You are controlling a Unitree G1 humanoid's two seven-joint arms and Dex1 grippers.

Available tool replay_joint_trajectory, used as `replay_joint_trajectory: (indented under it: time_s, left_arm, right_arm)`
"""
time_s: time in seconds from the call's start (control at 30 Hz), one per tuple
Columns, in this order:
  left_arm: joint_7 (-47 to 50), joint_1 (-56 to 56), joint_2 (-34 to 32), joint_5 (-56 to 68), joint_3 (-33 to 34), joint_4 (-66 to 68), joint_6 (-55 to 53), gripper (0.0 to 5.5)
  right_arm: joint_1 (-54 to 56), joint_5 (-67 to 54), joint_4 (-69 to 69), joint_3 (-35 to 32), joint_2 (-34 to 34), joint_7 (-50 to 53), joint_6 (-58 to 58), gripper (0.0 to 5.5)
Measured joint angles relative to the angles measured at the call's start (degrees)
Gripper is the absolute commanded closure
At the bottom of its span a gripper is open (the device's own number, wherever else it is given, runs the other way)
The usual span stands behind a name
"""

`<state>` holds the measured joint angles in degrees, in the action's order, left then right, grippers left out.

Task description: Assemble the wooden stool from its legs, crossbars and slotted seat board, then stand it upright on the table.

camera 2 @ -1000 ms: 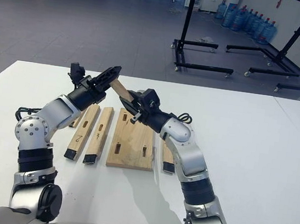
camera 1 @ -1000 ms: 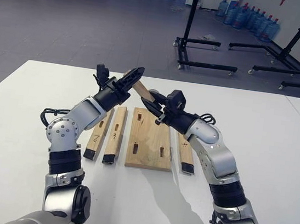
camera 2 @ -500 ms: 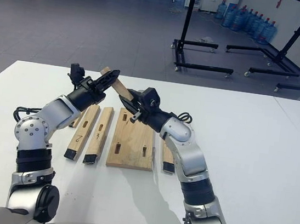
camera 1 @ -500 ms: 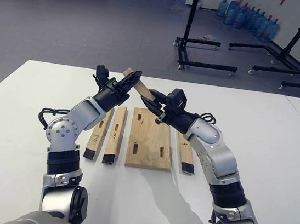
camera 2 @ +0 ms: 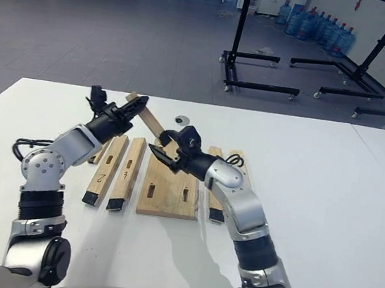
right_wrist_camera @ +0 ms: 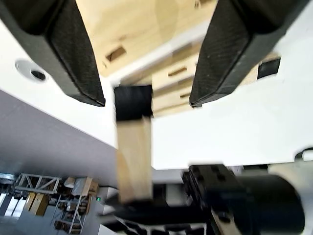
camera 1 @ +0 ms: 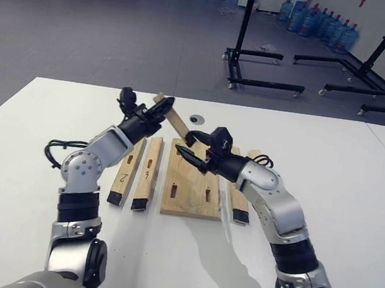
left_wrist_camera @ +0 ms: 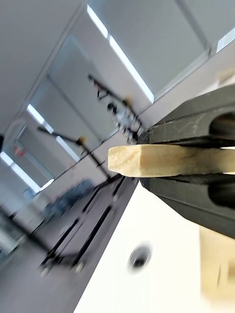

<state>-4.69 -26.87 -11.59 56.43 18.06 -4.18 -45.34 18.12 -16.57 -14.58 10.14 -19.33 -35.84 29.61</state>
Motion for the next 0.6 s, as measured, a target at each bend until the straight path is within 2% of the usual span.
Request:
replay_joint_trajectory:
  time_s: [0.1,0.17,0.2,0.33,0.47,0.6]
  left_arm:
    - [-0.82,4.14,-9.80,-6.34,4.05,-6.58,2.63,5.12]
    - [-0.08,7.66,-10.39,-7.84,5.64,-11.19,4.46,5.12]
    - [0.38,9.23,-9.96,-8.58,5.59,-12.08,4.98,5.12]
    - [2.20,16.73,-2.75,-11.42,4.66,-12.95,9.73,5.12]
    - [-1.74,18.08,-1.76,-14.57,3.78,-8.48,15.06,5.12]
    - [-4.62,16.87,-1.77,-15.26,4.87,-1.30,17.97,5.12]
  right_arm:
    - [-4.95,-2.61,-4.60,-11.51,-8.40,-1.40,2.17,1.25]
    - [-7.46,-4.25,-5.75,-16.49,-9.01,0.48,2.93,0.84]
    - [-7.61,-4.35,-5.81,-17.28,-8.75,1.41,2.99,0.64]
    - [-7.09,-4.24,-0.94,-18.82,-2.62,9.66,2.90,0.64]
    - [-5.32,-4.84,2.04,-19.07,2.44,14.10,2.74,0.64]
    - [-4.46,-4.88,3.95,-18.07,4.65,15.19,2.67,0.64]
